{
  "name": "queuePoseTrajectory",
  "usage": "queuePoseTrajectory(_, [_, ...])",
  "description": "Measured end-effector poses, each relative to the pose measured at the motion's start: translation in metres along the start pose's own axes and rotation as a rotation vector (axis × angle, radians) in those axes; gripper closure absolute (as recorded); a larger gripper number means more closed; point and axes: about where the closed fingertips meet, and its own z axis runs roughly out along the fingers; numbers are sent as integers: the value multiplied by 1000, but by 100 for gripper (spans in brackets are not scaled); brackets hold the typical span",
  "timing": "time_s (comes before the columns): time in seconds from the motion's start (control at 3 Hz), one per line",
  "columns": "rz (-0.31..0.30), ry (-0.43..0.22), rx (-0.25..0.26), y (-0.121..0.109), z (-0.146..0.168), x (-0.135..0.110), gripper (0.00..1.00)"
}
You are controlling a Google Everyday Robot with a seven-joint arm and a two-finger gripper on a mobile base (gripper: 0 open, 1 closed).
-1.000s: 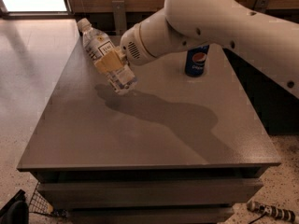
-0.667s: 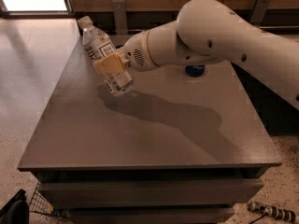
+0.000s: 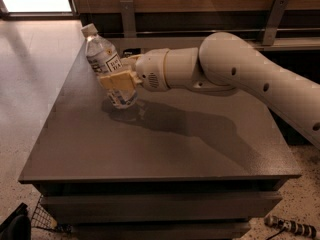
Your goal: Place blue plastic bottle upright
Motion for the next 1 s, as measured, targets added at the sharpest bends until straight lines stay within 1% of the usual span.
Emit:
queuePoseTrajectory(0.33, [-167,-57,-45,11,5,3,100])
queuePoseTrajectory(0.67, [-230,-93,-65,16,7,6,100])
queuePoseTrajectory(1.0, [-216,-122,-75,16,9,6,100])
